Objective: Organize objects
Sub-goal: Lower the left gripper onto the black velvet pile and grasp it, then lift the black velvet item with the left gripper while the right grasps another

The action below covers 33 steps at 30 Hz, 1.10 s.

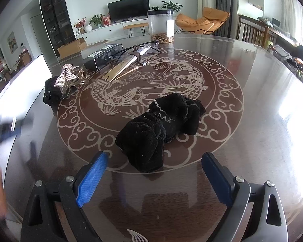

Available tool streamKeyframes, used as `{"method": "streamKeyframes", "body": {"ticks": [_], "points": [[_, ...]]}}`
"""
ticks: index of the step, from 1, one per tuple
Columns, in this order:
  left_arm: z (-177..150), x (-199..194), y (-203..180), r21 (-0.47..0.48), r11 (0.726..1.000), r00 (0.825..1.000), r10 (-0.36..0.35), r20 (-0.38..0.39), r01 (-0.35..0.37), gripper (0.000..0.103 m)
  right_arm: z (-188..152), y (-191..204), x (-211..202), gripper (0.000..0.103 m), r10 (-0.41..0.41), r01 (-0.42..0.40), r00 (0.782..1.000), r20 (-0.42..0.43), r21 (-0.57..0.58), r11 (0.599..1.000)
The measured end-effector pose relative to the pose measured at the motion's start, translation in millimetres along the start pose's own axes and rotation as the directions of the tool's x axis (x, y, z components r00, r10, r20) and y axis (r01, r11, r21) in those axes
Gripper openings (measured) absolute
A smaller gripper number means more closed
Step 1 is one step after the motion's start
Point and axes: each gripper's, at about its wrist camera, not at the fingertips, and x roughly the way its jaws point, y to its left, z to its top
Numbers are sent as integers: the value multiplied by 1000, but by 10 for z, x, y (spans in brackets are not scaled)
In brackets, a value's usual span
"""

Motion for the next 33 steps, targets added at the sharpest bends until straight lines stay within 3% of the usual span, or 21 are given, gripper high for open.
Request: {"method": "streamKeyframes", "body": {"ticks": [3,7,8,9,12,16,19,22,23,26,29,32,33], "points": [[382,212,56,-100,995,998,35,52,-30,103,0,-2,6,95,2,-2,1000,0,3,1000],[642,662,20,-82,987,991,136,-11,-136,103,1,-15,13,95,9,-9,1000,-4,8,1000],[632,761,9,-57,984,985,168,-30,-169,92,0,-17,16,95,11,-11,1000,-6,8,1000],[613,800,16,-45,986,986,162,-39,-163,70,-2,-25,14,95,14,-14,1000,-6,9,1000],[420,684,51,-16,994,994,107,-18,-107,41,0,-41,14,95,21,-21,1000,-6,16,1000],[-117,303,74,65,998,999,11,-44,-8,41,2,-46,10,95,22,-22,1000,-6,17,1000],[-419,59,119,109,994,998,-1,-60,8,43,1,-51,9,95,23,-23,1000,-6,16,1000],[-535,-62,144,158,987,996,-11,-83,24,67,3,-53,7,95,25,-25,1000,-5,17,1000],[-538,-84,132,186,982,996,0,-84,15,78,1,-49,6,95,25,-25,1000,-5,18,1000],[-558,-22,65,249,967,994,71,-87,-47,79,-9,-101,-23,95,59,-59,998,9,45,997],[-620,21,-74,319,940,987,150,-64,-122,93,-51,-272,-107,95,138,-144,989,53,136,980],[-631,3,-57,291,951,990,125,-59,-103,91,-84,-419,-148,95,186,-198,980,72,227,954],[-640,-21,-60,289,951,991,127,-32,-113,77,-80,-427,-154,95,189,-200,980,68,246,948]]}}
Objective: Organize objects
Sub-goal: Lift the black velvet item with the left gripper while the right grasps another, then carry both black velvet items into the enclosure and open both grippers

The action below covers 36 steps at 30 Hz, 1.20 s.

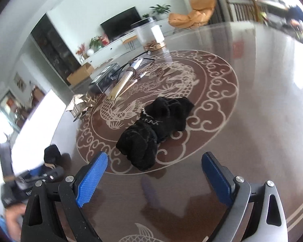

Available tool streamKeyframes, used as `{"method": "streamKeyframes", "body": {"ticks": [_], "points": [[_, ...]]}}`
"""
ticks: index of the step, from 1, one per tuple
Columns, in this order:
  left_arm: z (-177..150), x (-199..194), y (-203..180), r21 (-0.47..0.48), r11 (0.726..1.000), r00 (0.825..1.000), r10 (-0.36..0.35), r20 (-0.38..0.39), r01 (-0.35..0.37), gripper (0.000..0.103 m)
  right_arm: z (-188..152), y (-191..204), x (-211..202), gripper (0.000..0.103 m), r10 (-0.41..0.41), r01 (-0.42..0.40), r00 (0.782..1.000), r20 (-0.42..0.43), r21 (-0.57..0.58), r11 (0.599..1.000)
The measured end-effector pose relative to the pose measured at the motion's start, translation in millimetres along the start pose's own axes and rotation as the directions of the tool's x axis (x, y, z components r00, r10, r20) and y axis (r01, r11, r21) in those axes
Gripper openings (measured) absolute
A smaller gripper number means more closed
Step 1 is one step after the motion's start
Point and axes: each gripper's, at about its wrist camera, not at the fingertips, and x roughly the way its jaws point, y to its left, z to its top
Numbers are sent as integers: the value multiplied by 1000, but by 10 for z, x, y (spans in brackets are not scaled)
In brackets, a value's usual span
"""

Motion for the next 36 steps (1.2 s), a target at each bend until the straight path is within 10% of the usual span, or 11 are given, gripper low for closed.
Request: {"method": "streamKeyframes", "body": {"ticks": [4,7,10,18,24,29,34,36], "points": [[-1,-81,-63,35,999,999,-27,39,26,32,108,257,113,95,-17,14,998,-57,-63,998],[-49,-148,-96,33,997,997,-64,31,63,31,277,522,354,93,-122,102,986,-110,-176,979],[-104,-285,-34,8,992,991,-126,35,125,31,343,622,553,37,-234,195,964,-127,-260,946],[-188,-1154,383,-70,961,958,-259,124,269,31,71,891,94,35,-93,53,987,-129,-284,957],[-88,-1739,1225,-149,982,971,-84,223,119,31,19,2169,-408,35,188,-238,970,-155,-436,868],[-331,-1843,2081,-275,960,984,103,145,-60,31,-272,3373,-657,35,405,-502,865,-296,-522,690],[-572,-1588,2519,-371,895,968,245,-58,-249,64,-746,4051,-229,63,347,-599,794,-499,-545,586],[-644,-1613,2625,-406,882,970,236,-60,-240,69,-781,4051,-102,69,326,-593,793,-515,-529,606]]}}
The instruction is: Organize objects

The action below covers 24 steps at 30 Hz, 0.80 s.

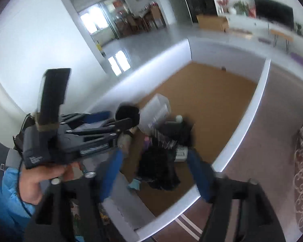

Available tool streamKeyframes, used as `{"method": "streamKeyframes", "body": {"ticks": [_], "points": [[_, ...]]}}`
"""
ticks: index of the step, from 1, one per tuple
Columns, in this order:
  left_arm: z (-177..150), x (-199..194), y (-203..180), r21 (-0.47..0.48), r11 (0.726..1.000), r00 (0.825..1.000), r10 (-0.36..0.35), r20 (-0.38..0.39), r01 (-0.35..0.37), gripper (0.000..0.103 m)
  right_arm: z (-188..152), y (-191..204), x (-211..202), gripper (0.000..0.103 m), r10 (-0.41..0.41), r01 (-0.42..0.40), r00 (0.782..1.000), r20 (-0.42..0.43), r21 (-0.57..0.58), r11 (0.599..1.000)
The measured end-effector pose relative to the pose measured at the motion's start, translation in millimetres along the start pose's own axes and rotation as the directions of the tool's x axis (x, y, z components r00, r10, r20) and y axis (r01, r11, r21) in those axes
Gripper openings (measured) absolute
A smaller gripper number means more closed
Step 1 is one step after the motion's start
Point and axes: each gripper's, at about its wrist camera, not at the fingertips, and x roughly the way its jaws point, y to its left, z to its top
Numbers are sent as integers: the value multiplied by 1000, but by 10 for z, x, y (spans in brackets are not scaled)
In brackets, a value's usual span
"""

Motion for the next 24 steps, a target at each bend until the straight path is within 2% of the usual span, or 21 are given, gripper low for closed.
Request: {"method": "streamKeyframes", "body": {"ticks": [3,4,6,7,8,9,10,11,12,13,14,16,17,19,21,24], "points": [[-23,-29,-132,8,1000,1000,-15,24,15,69,-56,-176,-197,71,18,-21,998,61,51,998],[-21,-57,-223,22,1000,999,-23,33,22,69,-88,-229,-306,76,-1,-5,996,93,60,998],[-41,-163,-597,62,995,995,-83,64,79,69,-217,-427,-610,90,-83,69,979,188,83,994],[-83,-240,-788,90,987,987,-142,72,136,70,-335,-583,-782,99,-153,130,959,240,108,986],[-123,-296,-988,126,972,976,-208,66,199,71,-415,-744,-879,103,-221,189,936,273,140,972],[-180,-321,-1200,164,951,961,-274,50,262,78,-538,-901,-961,103,-284,241,915,287,176,954],[-298,-357,-1521,218,912,934,-358,13,347,84,-671,-1099,-1018,103,-352,297,894,278,223,929],[-369,-361,-1778,258,878,910,-413,-21,404,94,-870,-1428,-1062,103,-441,369,870,221,299,880],[-484,-349,-1987,295,844,889,-454,-53,448,97,-1015,-1659,-1072,103,-493,415,853,174,346,841],[-612,-336,-2208,328,820,878,-472,-75,469,97,-1225,-1944,-1098,103,-557,474,821,122,397,786],[-727,-280,-2436,361,808,878,-471,-82,466,97,-1407,-2152,-1154,103,-607,521,791,83,430,737],[-886,-76,-2794,414,808,900,-430,-72,420,97,-1700,-2486,-1253,103,-678,591,735,22,469,656],[-958,49,-2998,443,810,916,-395,-71,384,97,-1851,-2601,-1329,103,-703,616,711,-5,486,620],[-1008,265,-3177,478,809,932,-356,-66,343,97,-2125,-2816,-1453,103,-740,648,671,-46,522,555],[-1002,449,-3335,493,815,946,-318,-59,305,97,-2257,-2929,-1520,103,-754,646,655,-56,559,520],[-916,657,-3477,474,828,951,-300,-75,299,97,-2340,-2940,-1626,103,-757,630,651,-58,598,496]]}}
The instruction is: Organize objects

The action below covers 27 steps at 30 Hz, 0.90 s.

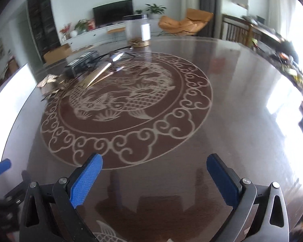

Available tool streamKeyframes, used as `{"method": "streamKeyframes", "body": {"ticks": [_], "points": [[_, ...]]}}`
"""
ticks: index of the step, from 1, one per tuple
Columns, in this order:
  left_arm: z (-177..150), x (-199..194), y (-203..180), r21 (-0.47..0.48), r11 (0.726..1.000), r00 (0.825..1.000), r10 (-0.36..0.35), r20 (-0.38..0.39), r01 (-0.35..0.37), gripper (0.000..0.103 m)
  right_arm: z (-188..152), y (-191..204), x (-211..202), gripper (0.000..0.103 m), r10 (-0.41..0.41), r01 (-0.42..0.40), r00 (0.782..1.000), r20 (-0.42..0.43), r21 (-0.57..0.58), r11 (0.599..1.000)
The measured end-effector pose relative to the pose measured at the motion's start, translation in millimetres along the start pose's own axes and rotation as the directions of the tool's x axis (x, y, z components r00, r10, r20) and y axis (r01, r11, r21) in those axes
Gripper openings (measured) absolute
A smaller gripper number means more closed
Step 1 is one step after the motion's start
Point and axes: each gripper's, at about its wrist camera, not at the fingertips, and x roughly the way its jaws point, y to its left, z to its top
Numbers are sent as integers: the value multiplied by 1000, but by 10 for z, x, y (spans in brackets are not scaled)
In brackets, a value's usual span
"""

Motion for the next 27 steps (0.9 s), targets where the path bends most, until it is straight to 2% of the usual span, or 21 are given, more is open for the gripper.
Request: {"method": "streamKeyframes", "body": {"ticks": [2,7,11,27], "points": [[63,128,-44,5,1000,1000,3,-4,-3,97,11,12,33,103,-23,23,1000,-17,-14,1000],[263,290,-121,30,999,999,39,34,-40,103,-12,92,-3,103,-18,16,999,-37,-47,999],[372,385,-68,-14,1000,1000,15,22,-15,103,-17,93,69,103,-12,10,998,-60,-33,999],[356,374,-79,-13,1000,1000,13,22,-13,103,-64,131,71,103,-23,18,997,-68,-60,998]]}}
